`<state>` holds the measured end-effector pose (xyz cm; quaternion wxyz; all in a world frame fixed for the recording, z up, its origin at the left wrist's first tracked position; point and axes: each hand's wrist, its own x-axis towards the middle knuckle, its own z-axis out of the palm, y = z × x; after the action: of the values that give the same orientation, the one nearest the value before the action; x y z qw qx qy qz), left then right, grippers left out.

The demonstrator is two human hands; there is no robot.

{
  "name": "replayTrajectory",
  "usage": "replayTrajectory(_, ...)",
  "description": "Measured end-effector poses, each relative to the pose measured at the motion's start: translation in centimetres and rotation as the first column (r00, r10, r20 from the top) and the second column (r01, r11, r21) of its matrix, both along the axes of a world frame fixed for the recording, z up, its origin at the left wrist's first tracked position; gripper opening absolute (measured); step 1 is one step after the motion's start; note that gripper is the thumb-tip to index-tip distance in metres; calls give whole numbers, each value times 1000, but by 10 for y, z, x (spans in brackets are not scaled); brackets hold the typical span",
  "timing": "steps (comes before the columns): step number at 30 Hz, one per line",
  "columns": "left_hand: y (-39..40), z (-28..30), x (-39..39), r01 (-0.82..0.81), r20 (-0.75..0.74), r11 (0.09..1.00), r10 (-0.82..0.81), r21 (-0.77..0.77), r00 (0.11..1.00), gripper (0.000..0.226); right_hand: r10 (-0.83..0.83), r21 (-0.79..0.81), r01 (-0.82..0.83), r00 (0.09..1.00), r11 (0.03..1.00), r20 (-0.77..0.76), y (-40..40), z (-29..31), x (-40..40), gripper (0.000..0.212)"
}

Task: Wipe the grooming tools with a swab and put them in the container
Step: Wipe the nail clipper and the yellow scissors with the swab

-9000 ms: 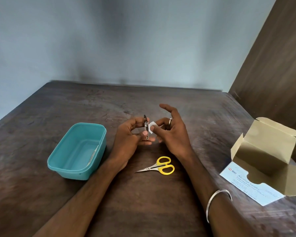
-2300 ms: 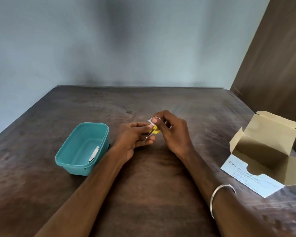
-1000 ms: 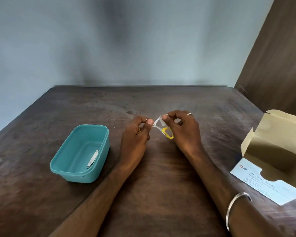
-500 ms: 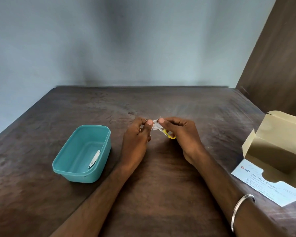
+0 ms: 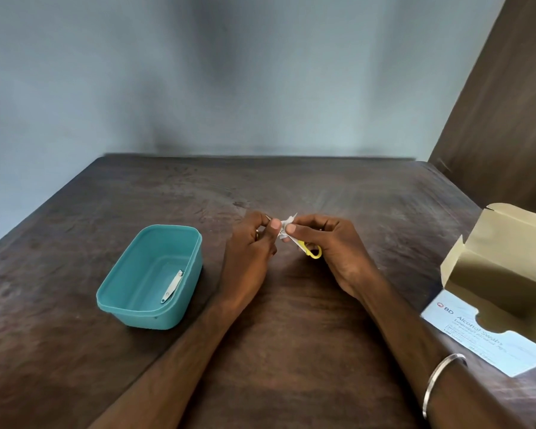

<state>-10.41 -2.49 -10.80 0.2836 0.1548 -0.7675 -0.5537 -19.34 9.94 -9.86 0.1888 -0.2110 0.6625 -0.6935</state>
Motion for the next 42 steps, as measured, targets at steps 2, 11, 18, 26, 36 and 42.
replayTrajectory(2, 0, 0, 1, 11, -1, 1000, -11, -16, 1000, 26, 13, 10, -13, 1000, 1000, -1, 0, -1, 0, 14)
replayTrajectory(11, 0, -1, -2, -24, 35, 994, 28, -106, 999, 25, 38, 14, -38, 999, 999, -15, -4, -3, 5, 15)
replayTrajectory(18, -2, -3, -3, -38, 18, 997, 39, -66, 999, 27, 15, -97, -6, 995, 995, 98, -14, -4, 16, 12)
replayTrajectory(26, -2, -3, -1, -59, 16, 996, 60, -68, 998, 26, 30, -113, -16, 992, 993, 123, -13, -5, 15, 15)
replayTrajectory(36, -1, 0, -1, -55, 44, 998, 57, -43, 997, 26, -28, -149, 48, 990, 988, 138, -16, -4, 17, 14)
replayTrajectory(42, 0, 1, -1, -63, 62, 997, 66, -50, 996, 27, 0, -140, 21, 989, 990, 149, -11, 2, 15, 9)
